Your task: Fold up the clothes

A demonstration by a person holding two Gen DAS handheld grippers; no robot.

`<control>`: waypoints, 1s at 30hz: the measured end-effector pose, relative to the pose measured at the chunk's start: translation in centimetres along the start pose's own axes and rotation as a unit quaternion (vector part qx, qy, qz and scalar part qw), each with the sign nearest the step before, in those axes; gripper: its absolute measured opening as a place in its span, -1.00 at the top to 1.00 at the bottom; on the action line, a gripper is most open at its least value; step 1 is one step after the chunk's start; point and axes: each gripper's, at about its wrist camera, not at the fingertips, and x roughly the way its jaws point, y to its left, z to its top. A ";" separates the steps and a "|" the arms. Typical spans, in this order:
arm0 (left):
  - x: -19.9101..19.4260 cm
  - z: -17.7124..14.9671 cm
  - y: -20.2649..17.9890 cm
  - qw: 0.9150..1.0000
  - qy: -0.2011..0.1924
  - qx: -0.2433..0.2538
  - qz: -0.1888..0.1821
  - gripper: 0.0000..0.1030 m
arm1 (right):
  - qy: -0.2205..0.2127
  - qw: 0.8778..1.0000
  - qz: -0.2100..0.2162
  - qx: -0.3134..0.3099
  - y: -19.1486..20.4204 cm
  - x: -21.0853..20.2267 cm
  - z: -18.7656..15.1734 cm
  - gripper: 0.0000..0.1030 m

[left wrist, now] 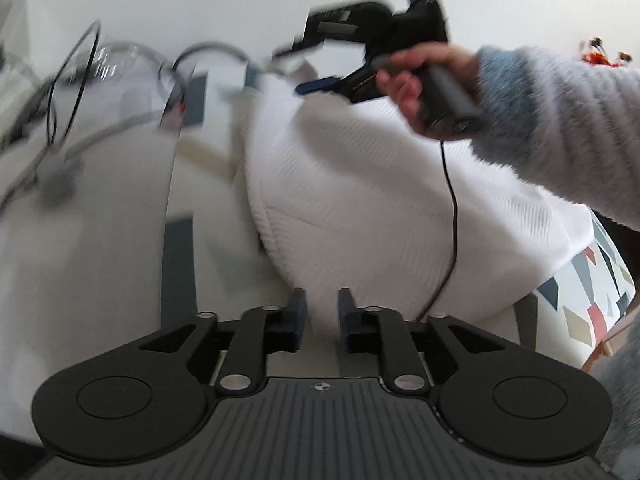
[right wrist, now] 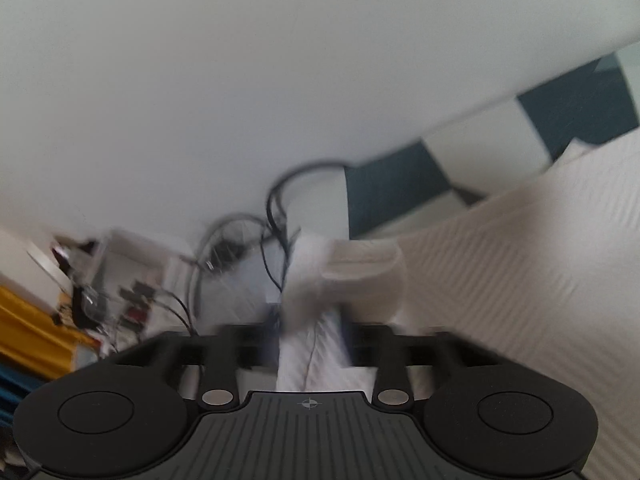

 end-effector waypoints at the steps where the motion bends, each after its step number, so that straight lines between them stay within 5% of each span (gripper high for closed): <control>1: 0.1 -0.3 0.0 1.000 0.003 -0.005 0.003 0.39 | 0.009 1.000 0.005 -0.004 0.3 0.1 -0.3 -0.16; 4: 0.3 -0.6 -0.1 1.000 0.005 -0.012 0.010 0.24 | 0.013 1.000 0.012 -0.008 0.4 -1.5 -0.8 -0.34; 6: 0.3 -0.3 -0.3 1.000 -0.005 -0.011 0.015 -0.30 | 0.011 1.000 0.015 -0.009 0.3 -2.9 -1.0 -0.37; 7: 0.3 -0.1 -0.3 1.000 -0.011 -0.014 0.017 -0.38 | 0.007 1.000 0.015 -0.005 -0.1 -3.9 -1.1 -0.37; 13: 3.0 -0.5 0.6 0.997 0.005 -0.078 -0.021 -0.40 | -0.116 0.986 -0.011 0.117 -8.3 -17.9 -2.7 -0.36; 17: 3.3 -0.7 -0.3 0.995 -0.009 -0.099 -0.011 -0.40 | -0.273 0.942 -0.105 0.163 -13.5 -32.5 -7.8 -0.34; 21: 3.8 -0.8 -1.9 0.992 -0.021 -0.123 0.022 -0.40 | -0.416 0.864 -0.198 0.202 -18.4 -46.5 -13.5 -0.36; 27: 5.6 -0.1 -5.0 0.992 -0.013 -0.103 0.077 -0.40 | -0.428 0.808 -0.242 0.325 -25.4 -51.6 -21.9 -0.26; 30: 5.7 0.2 -5.3 0.988 0.000 -0.113 0.104 -0.27 | -0.402 0.819 -0.226 0.340 -27.2 -49.2 -23.0 -0.08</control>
